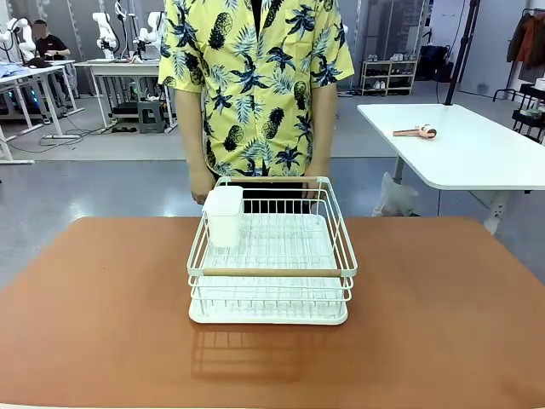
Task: Clean the table.
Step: Pick up the Lint Roller when the human hands it over.
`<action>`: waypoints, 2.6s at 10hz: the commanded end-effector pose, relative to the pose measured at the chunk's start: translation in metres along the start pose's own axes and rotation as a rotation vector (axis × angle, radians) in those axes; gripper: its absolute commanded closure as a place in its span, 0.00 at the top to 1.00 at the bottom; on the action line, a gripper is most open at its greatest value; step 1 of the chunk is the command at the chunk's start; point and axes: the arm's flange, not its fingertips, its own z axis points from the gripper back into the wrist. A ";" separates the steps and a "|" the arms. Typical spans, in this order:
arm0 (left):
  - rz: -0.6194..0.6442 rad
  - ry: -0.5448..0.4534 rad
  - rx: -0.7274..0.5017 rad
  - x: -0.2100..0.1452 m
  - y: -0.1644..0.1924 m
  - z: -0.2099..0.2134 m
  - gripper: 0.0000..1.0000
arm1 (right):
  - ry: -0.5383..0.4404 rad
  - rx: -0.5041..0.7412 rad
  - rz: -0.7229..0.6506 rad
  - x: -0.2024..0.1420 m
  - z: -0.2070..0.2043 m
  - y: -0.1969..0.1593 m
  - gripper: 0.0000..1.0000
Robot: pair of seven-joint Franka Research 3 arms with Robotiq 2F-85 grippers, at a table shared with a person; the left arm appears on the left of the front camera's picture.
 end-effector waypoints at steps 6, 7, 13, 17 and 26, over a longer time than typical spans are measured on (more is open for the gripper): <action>0.029 -0.015 0.015 -0.002 0.005 0.007 1.00 | -0.011 -0.008 -0.024 0.000 0.004 -0.011 1.00; 0.029 -0.015 0.015 -0.002 0.005 0.007 1.00 | -0.011 -0.008 -0.024 0.000 0.004 -0.011 1.00; 0.029 -0.015 0.015 -0.002 0.005 0.007 1.00 | -0.011 -0.008 -0.024 0.000 0.004 -0.011 1.00; 0.029 -0.015 0.015 -0.002 0.005 0.007 1.00 | -0.011 -0.008 -0.024 0.000 0.004 -0.011 1.00; 0.029 -0.015 0.015 -0.002 0.005 0.007 1.00 | -0.011 -0.008 -0.024 0.000 0.004 -0.011 1.00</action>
